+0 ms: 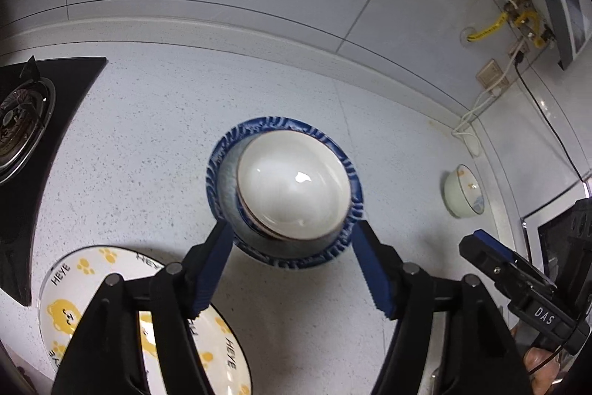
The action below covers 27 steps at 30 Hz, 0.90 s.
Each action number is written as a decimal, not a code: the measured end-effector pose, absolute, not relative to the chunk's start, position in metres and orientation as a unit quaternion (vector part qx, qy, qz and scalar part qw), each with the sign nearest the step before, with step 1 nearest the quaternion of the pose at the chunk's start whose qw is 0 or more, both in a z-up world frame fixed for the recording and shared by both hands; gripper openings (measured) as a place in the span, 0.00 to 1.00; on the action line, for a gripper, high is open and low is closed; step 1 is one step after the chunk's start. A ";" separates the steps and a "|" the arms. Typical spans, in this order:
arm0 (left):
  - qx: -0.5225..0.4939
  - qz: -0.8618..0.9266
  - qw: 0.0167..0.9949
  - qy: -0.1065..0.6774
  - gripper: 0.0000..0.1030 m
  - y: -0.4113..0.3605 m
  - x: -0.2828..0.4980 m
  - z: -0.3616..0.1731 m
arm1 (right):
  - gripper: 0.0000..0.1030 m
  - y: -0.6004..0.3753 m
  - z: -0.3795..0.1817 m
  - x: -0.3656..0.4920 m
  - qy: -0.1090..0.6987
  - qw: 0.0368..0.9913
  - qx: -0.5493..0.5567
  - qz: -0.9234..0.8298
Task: Organize plates and bowls
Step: 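Open both grippers to release the white bowl inside the floral bowl, then move both grippers to the small yellow-flower bowl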
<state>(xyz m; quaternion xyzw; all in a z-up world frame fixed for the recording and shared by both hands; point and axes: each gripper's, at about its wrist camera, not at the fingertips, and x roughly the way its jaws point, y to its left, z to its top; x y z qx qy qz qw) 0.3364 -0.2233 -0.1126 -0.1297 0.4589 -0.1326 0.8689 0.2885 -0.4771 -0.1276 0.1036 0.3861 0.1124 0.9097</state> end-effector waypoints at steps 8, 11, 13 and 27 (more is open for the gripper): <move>-0.108 -0.187 0.853 0.475 0.64 -0.256 0.293 -0.118 | 0.70 -0.514 -0.128 0.236 0.366 0.920 0.122 0.062; -0.113 -0.202 0.848 0.477 0.64 -0.272 0.274 -0.121 | 0.70 -0.538 -0.132 0.212 0.361 0.921 0.139 0.037; -0.106 -0.214 0.844 0.481 0.64 -0.283 0.263 -0.122 | 0.70 -0.554 -0.134 0.200 0.357 0.921 0.156 0.022; -0.077 -0.275 0.818 0.499 0.64 -0.371 0.269 -0.119 | 0.70 -0.646 -0.133 0.171 0.322 0.921 0.211 -0.063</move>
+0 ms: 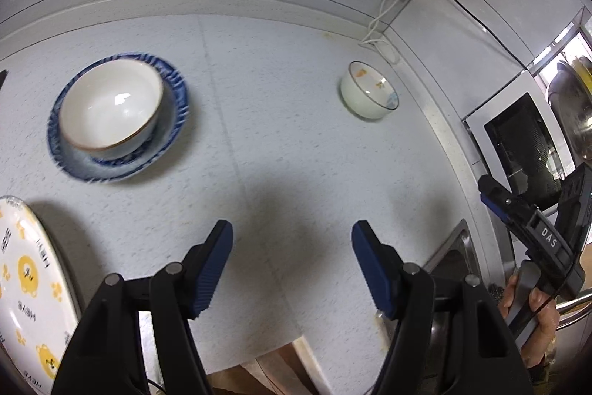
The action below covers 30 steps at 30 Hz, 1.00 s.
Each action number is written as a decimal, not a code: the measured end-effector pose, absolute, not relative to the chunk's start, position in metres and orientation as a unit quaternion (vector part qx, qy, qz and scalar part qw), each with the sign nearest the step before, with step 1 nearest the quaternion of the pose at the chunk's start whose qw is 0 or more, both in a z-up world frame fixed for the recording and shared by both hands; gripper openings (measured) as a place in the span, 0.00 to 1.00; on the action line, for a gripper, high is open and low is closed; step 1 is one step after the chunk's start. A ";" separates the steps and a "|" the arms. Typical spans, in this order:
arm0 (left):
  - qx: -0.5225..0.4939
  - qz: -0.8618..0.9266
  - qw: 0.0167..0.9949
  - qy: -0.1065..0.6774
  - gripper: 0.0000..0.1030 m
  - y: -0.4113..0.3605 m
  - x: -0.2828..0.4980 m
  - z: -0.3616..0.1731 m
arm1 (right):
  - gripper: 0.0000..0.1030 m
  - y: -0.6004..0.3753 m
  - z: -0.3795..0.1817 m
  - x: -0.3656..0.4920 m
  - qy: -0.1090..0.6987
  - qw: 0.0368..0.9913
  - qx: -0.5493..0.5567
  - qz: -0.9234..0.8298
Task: Organize plates and bowls
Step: 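Move both grippers to the small yellow-flower bowl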
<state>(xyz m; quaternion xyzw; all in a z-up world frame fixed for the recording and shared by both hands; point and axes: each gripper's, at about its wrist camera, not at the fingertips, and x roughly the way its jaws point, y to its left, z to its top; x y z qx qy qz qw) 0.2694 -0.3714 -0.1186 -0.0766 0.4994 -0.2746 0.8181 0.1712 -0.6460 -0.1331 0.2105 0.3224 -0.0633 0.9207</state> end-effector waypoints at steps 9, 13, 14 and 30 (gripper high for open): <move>-0.107 -0.282 0.787 0.538 0.64 -0.454 0.332 -0.127 | 0.70 -0.694 -0.134 0.245 0.356 0.907 0.218 -0.051; -0.117 -0.270 0.785 0.545 0.64 -0.485 0.366 -0.135 | 0.70 -0.718 -0.142 0.289 0.384 0.898 0.212 -0.040; -0.122 -0.268 0.783 0.548 0.64 -0.489 0.374 -0.137 | 0.70 -0.724 -0.144 0.296 0.388 0.896 0.211 -0.040; -0.139 -0.224 0.764 0.589 0.62 -0.576 0.499 -0.183 | 0.68 -0.776 -0.192 0.394 0.451 0.865 0.220 -0.016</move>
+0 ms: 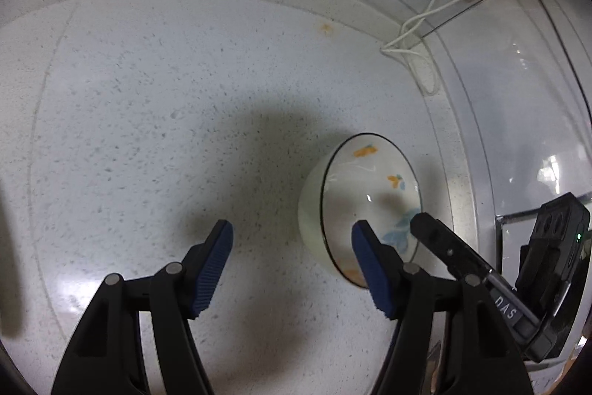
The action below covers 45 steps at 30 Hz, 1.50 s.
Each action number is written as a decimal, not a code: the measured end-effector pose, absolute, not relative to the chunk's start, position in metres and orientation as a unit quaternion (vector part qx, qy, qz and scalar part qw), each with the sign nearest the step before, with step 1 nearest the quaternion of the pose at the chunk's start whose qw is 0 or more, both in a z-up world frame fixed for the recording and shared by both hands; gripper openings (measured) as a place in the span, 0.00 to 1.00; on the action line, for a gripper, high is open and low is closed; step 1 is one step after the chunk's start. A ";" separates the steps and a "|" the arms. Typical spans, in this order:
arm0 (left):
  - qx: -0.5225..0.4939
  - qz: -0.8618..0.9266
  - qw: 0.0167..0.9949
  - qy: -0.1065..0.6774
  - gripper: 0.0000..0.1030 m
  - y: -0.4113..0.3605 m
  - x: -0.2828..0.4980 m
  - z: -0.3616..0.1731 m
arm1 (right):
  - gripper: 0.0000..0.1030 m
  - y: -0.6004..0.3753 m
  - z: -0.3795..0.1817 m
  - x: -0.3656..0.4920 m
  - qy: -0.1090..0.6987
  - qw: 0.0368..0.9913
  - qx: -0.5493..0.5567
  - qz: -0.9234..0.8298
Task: Organize plates and bowls
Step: 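Move both grippers to the small yellow-flower bowl, then close both grippers on the rim of the yellow-flower bowl, then carry the yellow-flower bowl over the nested bowls and lower it in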
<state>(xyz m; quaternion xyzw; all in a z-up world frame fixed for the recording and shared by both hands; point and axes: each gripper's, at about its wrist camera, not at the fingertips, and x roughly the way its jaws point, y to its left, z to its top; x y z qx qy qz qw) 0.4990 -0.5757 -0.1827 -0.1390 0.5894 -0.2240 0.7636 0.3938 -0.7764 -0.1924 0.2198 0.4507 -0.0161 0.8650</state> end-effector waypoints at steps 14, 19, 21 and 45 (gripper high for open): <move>-0.194 -0.237 0.713 0.631 0.20 -0.589 0.513 -0.219 | 0.16 -0.779 -0.227 0.421 0.502 0.832 0.235 0.021; -0.223 -0.233 0.700 0.637 0.19 -0.574 0.501 -0.223 | 0.16 -0.767 -0.228 0.409 0.514 0.827 0.227 0.027; -0.222 -0.233 0.700 0.638 0.20 -0.571 0.495 -0.223 | 0.15 -0.760 -0.229 0.401 0.519 0.825 0.221 0.029; -0.294 -0.196 0.743 0.568 0.19 -0.340 0.404 -0.125 | 0.15 -0.533 -0.130 0.359 0.498 0.850 0.095 0.146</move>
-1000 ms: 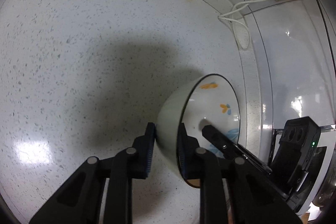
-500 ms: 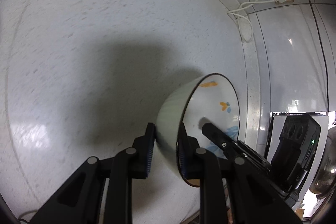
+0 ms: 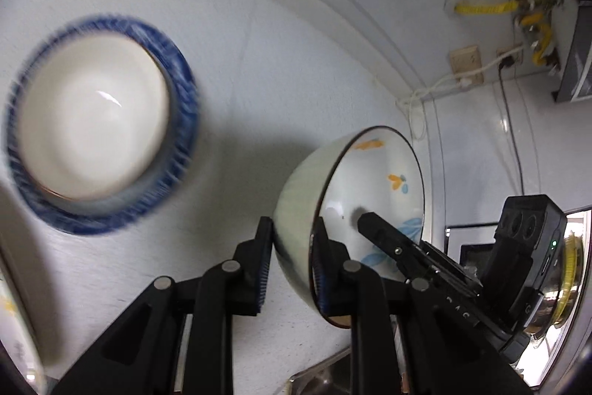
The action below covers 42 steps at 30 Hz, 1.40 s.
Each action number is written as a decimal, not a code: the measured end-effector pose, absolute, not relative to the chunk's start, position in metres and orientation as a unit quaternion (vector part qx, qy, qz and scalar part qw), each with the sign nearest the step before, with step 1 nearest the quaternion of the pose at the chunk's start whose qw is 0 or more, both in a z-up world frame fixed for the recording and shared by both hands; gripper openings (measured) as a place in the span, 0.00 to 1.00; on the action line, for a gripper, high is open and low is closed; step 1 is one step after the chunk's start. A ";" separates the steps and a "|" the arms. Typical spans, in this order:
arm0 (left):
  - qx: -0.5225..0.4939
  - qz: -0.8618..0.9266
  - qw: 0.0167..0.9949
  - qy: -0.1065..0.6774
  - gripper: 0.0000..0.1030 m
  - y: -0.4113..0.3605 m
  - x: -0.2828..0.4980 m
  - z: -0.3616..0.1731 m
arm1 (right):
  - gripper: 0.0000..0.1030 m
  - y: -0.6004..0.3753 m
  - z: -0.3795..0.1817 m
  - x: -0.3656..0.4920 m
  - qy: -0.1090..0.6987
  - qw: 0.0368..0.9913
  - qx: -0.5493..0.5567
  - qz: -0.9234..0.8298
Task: Organize plates and bowls
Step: 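Carry the yellow-flower bowl over the nested bowls and lower it in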
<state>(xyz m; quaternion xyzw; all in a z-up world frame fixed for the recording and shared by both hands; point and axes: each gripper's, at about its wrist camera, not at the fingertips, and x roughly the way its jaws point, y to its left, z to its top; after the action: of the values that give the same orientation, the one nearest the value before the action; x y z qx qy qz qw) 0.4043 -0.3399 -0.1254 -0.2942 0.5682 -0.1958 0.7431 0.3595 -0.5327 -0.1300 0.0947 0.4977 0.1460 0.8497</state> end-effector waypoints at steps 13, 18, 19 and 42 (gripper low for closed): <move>-0.311 -0.111 0.766 0.551 0.19 -0.198 0.419 -0.106 | 0.15 -0.410 -0.136 0.403 0.517 0.828 0.073 0.205; -0.324 -0.092 0.745 0.576 0.18 -0.179 0.424 -0.147 | 0.15 -0.387 -0.164 0.415 0.550 0.809 0.067 0.195; -0.326 -0.090 0.741 0.580 0.18 -0.178 0.426 -0.152 | 0.15 -0.385 -0.168 0.417 0.555 0.806 0.067 0.194; -0.303 -0.098 0.742 0.589 0.20 -0.195 0.462 -0.170 | 0.21 -0.391 -0.173 0.425 0.584 0.778 0.088 0.214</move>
<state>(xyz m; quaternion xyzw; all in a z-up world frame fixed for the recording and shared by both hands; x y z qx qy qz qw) 0.4618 -0.1950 -0.1699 -0.3032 0.5894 -0.0979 0.7424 0.4254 -0.3912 -0.1727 0.0885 0.5839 0.2136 0.7782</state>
